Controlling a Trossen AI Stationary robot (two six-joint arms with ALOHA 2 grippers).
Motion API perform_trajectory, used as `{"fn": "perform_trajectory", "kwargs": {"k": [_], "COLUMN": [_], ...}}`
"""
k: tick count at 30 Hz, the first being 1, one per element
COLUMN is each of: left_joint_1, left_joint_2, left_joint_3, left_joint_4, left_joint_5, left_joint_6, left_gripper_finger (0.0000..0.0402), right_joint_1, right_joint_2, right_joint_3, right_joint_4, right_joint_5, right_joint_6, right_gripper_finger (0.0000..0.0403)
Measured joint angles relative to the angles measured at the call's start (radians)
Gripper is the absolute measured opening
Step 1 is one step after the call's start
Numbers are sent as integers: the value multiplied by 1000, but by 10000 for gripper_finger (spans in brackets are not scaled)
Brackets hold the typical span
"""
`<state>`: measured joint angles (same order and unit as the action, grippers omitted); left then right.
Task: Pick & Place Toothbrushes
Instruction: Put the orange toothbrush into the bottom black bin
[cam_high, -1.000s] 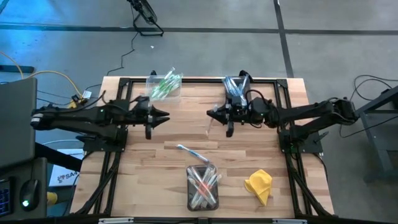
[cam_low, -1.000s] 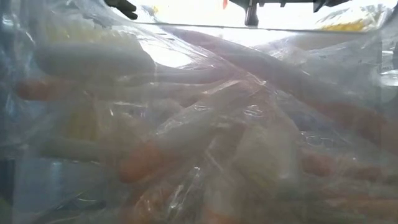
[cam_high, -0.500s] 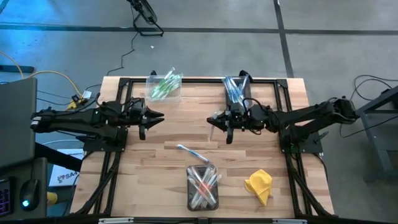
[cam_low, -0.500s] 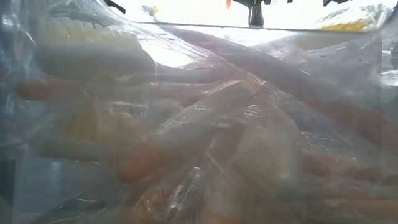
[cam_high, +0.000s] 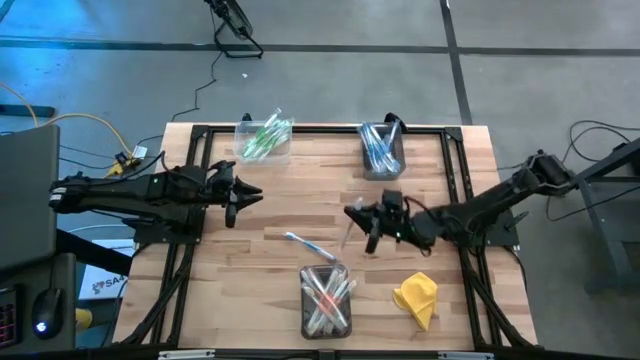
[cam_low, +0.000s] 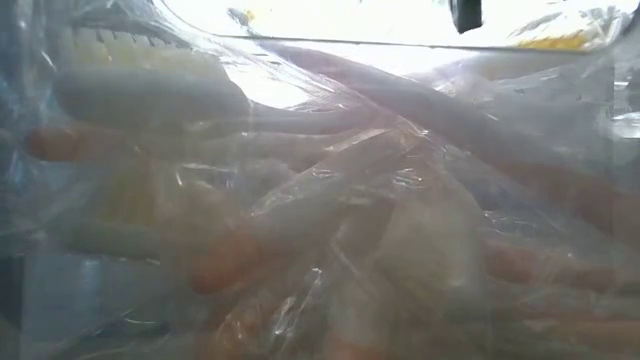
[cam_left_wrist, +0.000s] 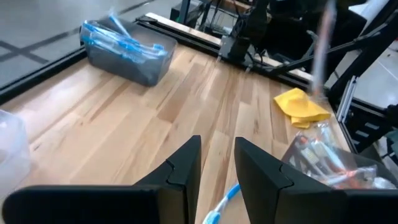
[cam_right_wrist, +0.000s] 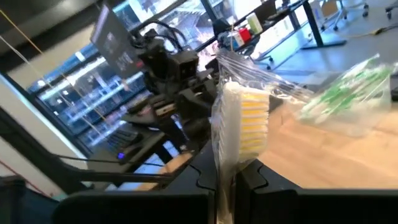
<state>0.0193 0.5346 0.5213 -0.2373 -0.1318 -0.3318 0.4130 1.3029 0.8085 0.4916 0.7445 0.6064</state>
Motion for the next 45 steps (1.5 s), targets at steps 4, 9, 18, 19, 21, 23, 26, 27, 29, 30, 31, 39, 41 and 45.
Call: {"fn": "perform_trajectory", "kwargs": {"k": [4,9,18,19,21,23,26,27,29,30,31,39,41,45], "left_joint_1": [0,0,0,0,0,0,0,0,0,0,0,0,0,0], "left_joint_2": [0,0,0,0,0,0,0,0,0,0,0,0,0,0], "left_joint_3": [0,0,0,0,0,0,0,0,0,0,0,0,0,0], "left_joint_4": [3,3,2,2,2,2,2,2,2,2,2,2,2,2], "left_joint_5": [0,0,0,0,0,0,0,0,0,0,0,0,0,1], "left_joint_6": [-11,-10,-9,-9,-9,-9,-6,-6,-6,-6,-6,-6,-6,-6], "left_gripper_finger": [95,95,95,95,95,95,95,95,95,95,95,95,95,95], "right_joint_1": [84,147,155,155,158,171,193,201,216,225,232,264,263,263], "right_joint_2": [12,44,195,209,233,249,268,270,272,272,272,273,282,322], "right_joint_3": [0,7,106,108,116,116,116,116,116,116,116,116,116,116], "right_joint_4": [21,70,72,68,70,65,53,52,51,44,33,-95,-104,-99], "right_joint_5": [100,183,151,147,137,136,126,114,92,84,83,83,83,80], "right_joint_6": [44,46,50,74,115,156,205,210,212,213,216,301,312,333], "right_gripper_finger": [4,4,4,4,4,4,4,4,4,4,4,4,4,4]}}
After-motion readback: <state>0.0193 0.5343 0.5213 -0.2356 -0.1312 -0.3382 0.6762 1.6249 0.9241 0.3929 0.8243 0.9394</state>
